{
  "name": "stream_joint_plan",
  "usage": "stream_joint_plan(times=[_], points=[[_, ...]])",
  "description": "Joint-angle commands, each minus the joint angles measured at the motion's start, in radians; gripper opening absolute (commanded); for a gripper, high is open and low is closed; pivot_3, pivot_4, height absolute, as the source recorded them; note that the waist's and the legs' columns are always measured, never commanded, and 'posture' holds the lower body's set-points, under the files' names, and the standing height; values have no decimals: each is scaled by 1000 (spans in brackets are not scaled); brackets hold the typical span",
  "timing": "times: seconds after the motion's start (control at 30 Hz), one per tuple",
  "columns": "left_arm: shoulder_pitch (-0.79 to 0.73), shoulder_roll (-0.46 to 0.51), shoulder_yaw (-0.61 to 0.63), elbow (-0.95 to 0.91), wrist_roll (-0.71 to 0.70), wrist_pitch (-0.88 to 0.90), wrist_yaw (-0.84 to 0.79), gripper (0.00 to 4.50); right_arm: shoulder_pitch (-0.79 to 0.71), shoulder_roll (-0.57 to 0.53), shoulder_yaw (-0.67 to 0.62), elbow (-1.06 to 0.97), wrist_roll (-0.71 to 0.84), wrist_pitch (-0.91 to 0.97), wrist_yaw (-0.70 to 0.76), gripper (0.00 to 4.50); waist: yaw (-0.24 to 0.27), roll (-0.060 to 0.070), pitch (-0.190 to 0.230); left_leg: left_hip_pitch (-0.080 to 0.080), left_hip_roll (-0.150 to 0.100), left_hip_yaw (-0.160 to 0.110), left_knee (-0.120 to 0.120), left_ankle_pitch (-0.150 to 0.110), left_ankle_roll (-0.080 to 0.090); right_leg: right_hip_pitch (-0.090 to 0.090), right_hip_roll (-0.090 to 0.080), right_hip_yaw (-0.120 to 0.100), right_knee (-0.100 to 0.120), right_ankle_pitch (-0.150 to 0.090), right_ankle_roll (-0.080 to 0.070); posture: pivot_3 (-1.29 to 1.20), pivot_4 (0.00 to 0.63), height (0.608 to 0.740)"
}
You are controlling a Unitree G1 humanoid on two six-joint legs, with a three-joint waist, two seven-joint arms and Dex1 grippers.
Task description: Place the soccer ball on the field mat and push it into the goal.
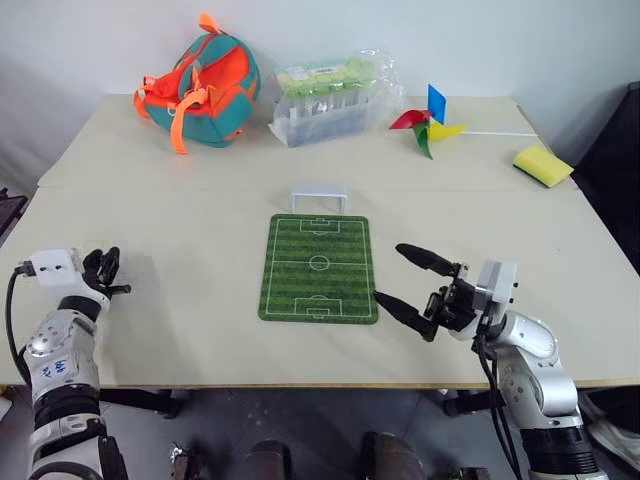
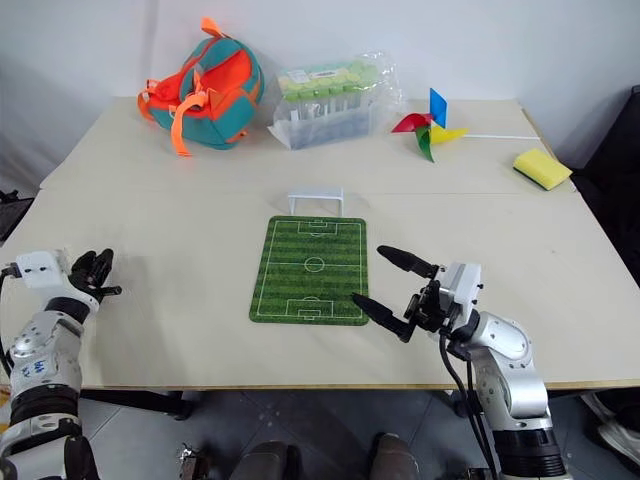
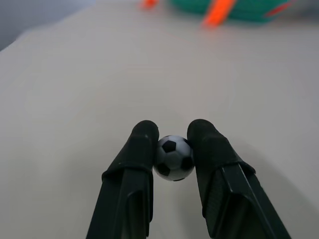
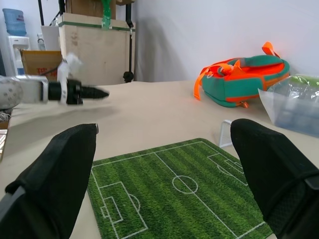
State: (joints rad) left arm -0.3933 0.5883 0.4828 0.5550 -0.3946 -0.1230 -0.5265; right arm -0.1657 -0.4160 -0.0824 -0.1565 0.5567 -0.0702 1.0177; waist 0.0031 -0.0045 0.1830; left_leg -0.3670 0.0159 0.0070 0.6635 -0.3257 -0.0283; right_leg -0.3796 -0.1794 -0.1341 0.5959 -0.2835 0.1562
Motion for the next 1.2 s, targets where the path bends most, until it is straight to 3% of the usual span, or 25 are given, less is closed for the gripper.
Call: stream_joint_plan(times=[0.03, 0.2, 0.3, 0.43, 0.63, 0.9, 1.07, 1.1, 1.2], points=[[10, 26, -110, -253, -99, 11, -288, 1168, 21, -51, -62, -24, 28, -28, 42, 4500, 11, 0, 0, 0, 0, 0, 0, 0, 0, 0, 0, 0, 0, 0, 0, 0, 150, 740], [0, 89, -339, -395, -73, 102, -582, 1168, 119, -217, -95, -57, 58, -40, 247, 4500, 20, 2, 0, 1, 0, 2, 0, -1, 1, 0, 0, 1, -1, 0, 0, 0, 150, 740], [-65, 71, -468, -359, -8, 65, -703, 1168, 186, -289, -142, -5, 48, -84, 338, 4500, 21, 2, 0, 1, 0, 3, 0, -1, 1, 0, 0, 1, -2, 0, 0, 0, 150, 740], [-181, -24, -585, -195, 108, -58, -740, 1168, 208, -299, -199, 55, 36, -118, 324, 4500, 22, 1, 1, 1, 0, 4, 2, -1, 2, 2, 0, 2, -3, 1, 2, 0, 150, 740], [-265, -162, -660, -4, 211, -189, -716, 1168, 275, -275, -255, 20, 39, -141, 277, 4500, 23, 1, 1, 0, 0, 5, 2, -1, 2, 2, 0, 2, -4, 2, 3, 0, 150, 740], [-321, -252, -689, 134, 275, -268, -692, 1168, 342, -244, -256, -68, 34, -137, 206, 4500, 24, 1, 1, 0, 0, 5, 3, -1, 3, 2, 0, 2, -5, 2, 3, 0, 150, 740], [-323, -261, -692, 145, 280, -266, -714, 1168, 363, -232, -246, -101, 26, -130, 176, 4500, 24, 1, 1, 0, 0, 5, 3, -1, 4, 2, 0, 2, -5, 2, 4, 0, 150, 740], [-322, -263, -690, 143, 278, -261, -716, 1652, 363, -231, -242, -103, 24, -129, 171, 4500, 24, 1, 1, 0, 0, 5, 3, -1, 4, 2, 0, 2, -4, 2, 4, 0, 150, 740], [-319, -269, -680, 135, 270, -258, -712, 2431, 353, -230, -227, -105, 19, -123, 158, 4500, 24, 1, 1, 0, 0, 5, 3, -1, 4, 2, 0, 2, -5, 2, 4, 0, 150, 740]])
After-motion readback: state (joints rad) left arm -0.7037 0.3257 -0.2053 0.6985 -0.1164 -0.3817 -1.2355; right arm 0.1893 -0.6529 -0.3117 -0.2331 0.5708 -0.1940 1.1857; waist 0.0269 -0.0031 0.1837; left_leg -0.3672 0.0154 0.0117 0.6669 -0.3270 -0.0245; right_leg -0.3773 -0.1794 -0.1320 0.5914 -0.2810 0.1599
